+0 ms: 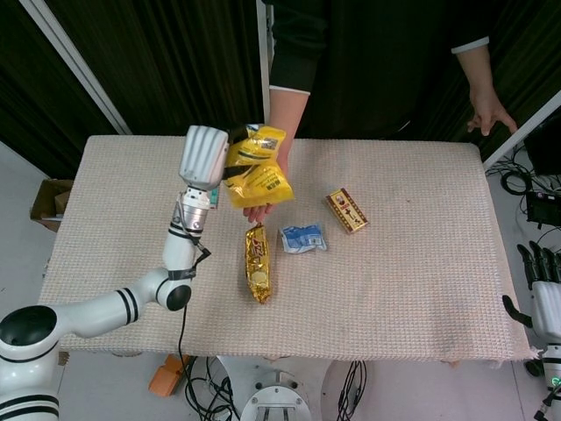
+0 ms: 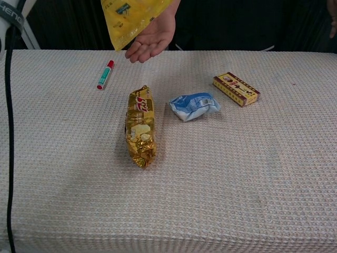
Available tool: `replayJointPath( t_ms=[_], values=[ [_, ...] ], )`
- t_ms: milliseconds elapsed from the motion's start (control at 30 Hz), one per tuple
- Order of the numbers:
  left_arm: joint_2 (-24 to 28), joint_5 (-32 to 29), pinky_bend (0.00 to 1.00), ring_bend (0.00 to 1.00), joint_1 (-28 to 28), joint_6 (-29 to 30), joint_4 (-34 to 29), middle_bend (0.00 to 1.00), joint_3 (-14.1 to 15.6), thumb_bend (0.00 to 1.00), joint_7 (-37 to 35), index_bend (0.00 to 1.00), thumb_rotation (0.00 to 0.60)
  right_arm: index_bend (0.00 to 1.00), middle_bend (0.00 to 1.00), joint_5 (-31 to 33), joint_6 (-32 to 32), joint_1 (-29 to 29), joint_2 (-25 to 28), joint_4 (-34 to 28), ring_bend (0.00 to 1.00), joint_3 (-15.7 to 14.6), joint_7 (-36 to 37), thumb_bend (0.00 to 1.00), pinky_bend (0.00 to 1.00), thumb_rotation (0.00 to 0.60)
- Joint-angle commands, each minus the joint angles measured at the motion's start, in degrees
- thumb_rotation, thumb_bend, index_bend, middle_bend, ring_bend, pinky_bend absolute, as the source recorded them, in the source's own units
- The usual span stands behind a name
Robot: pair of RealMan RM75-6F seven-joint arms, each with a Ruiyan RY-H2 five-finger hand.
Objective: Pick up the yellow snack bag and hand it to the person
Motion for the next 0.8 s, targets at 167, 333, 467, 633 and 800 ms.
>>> replayJointPath(
  t_ms=[167,333,467,633,800],
  values=[
    [-6.7,0.6,1.00,0.87,-2.4,-1.6,10.5,0.91,2.7,0.49,-2.8,0.85,0.600,0.00,0.00,0.2,-0.3,-0.2,0.3,0.8,0.00,-0.1,1.3,0.19,0.00,0.600],
    [-8.7,-1.0,1.00,0.81,-2.9,-2.3,12.9,0.84,1.9,0.47,-4.1,0.73,0.600,0.00,0.00,0.8,-0.9,-0.2,0.5,1.4,0.00,0.0,2.2,0.19,0.00,0.600],
    [-8.2,-2.0,0.84,0.55,-2.5,-4.6,13.1,0.51,2.5,0.37,-4.0,0.21,0.600,0.00,0.00,0.6,-0.8,-0.2,0.4,1.8,0.00,0.0,2.7,0.19,0.00,0.600],
    [-7.9,-1.3,0.55,0.27,-2.2,-4.5,12.9,0.17,2.7,0.19,-6.6,0.00,0.600,0.00,0.00,0.8,-1.2,-0.1,0.3,2.1,0.00,0.0,2.8,0.19,0.00,0.600],
    [-7.2,0.4,0.35,0.13,-2.0,-4.1,12.4,0.02,3.4,0.06,-8.2,0.00,0.600,0.00,0.00,0.7,-1.3,0.0,0.0,2.2,0.00,0.0,2.6,0.19,0.00,0.600]
  ],
)
